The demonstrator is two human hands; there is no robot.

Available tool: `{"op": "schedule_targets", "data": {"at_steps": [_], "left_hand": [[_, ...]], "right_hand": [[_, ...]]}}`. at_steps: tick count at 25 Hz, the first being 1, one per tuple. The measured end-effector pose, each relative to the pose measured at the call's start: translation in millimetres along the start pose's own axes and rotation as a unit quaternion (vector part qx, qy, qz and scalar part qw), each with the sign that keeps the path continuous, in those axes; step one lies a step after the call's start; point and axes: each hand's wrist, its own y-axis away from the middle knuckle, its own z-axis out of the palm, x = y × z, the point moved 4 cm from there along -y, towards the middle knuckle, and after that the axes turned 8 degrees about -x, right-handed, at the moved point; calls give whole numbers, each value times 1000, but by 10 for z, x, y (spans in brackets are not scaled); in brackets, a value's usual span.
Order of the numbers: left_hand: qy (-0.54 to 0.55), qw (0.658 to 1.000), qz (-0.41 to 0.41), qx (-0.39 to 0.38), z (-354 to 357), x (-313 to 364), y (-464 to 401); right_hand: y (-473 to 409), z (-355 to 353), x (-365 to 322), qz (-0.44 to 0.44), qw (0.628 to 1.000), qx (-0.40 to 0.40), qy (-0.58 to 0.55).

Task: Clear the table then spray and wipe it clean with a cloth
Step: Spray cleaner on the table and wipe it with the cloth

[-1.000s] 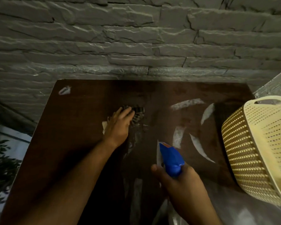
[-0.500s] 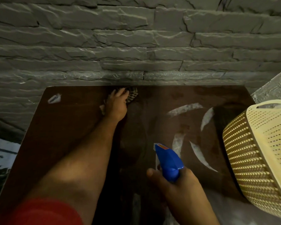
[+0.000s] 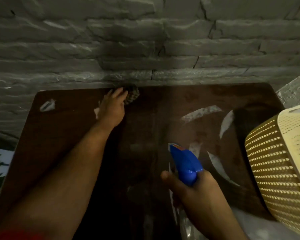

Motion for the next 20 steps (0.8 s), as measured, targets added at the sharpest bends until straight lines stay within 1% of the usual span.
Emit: {"op": "schedule_targets", "data": {"at_steps": [1,2,4,5,6,7,9,11,12,14,15,17,18,19,20], "left_hand": [[0,1000,1,-7,76,154,-89],[-15,999,32,-29,201,334,-8],[-56,989,115,-76,426,591,650],[-70,982,153,-91,484,594,1071],[-62,979,171,-87,488,493,1448],[-49,981,169,-76,435,313,1633],[-12,992,117,-45,207,-46,1393],[1,1000,22,-10,59,-228,771],[5,1000,-15,-2,41,-233,472],[12,999,-44,-10,79,27,244],[14,999,-27,-28,177,193,376],[-29,994,81,-70,422,455,1067],[-41,988,121,-85,500,468,1533],[-26,986,142,-82,532,367,1985],[-10,987,146,-63,503,167,2343]], "right_hand": [[0,5,19,0,1000,1,-5],[7,4,28,-1,1000,0,-11],[30,11,44,-2,1000,-8,-11],[43,11,35,-1,1000,-16,-9],[54,9,29,2,1000,-23,-8],[59,2,33,3,1000,-28,-5],[73,-14,43,-7,1000,-24,8],[126,-7,24,-15,1000,-15,7],[165,3,4,-18,1000,-9,4],[211,-15,-40,-38,999,15,7],[249,-24,-48,-46,999,24,12],[352,-47,-59,-67,997,29,18],[402,-60,-29,-74,997,30,17],[457,-91,30,-77,996,32,17],[530,-129,103,-77,996,30,17]]}}
